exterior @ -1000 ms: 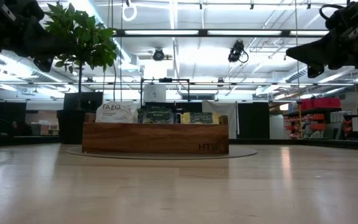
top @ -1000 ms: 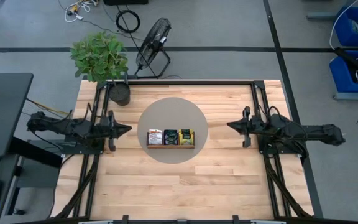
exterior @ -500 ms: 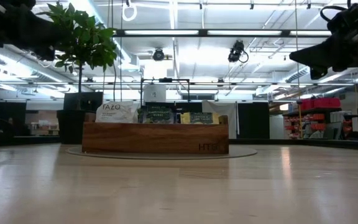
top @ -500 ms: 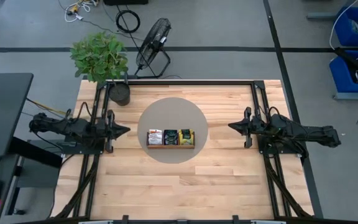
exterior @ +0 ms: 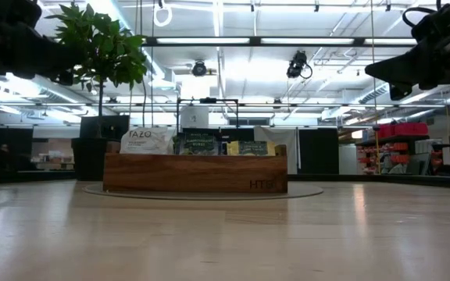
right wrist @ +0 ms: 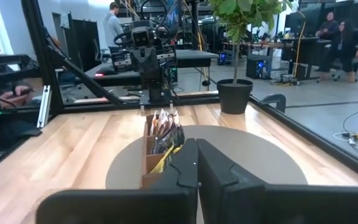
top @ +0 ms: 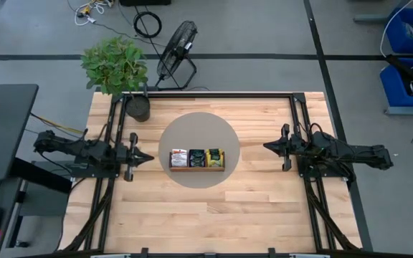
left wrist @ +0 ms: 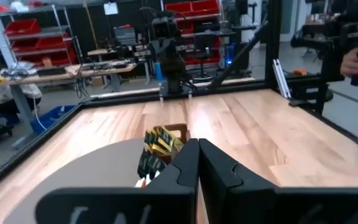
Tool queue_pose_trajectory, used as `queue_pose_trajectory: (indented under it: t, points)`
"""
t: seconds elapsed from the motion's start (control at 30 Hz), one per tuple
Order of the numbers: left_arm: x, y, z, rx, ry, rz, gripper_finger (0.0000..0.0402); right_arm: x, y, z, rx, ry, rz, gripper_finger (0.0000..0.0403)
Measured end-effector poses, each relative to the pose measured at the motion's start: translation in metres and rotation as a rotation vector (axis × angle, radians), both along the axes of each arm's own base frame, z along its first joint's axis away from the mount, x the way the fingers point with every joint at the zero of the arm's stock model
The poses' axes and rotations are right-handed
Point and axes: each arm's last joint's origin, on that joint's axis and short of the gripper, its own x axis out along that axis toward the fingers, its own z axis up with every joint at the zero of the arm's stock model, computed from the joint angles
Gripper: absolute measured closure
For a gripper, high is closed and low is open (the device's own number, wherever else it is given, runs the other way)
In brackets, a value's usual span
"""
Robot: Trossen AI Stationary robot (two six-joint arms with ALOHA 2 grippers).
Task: Pick & Place Tea
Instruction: Return to Home Position
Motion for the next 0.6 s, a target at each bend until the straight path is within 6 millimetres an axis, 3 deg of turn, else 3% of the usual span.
queue_pose_trajectory:
  t: [0.6]
  points:
    - [0.0005,0.0004,0.0002,0.003,-0.015,0.012,0.039,0.0,-0.0001,0.0,-0.026,0.002,-0.004,0.0375]
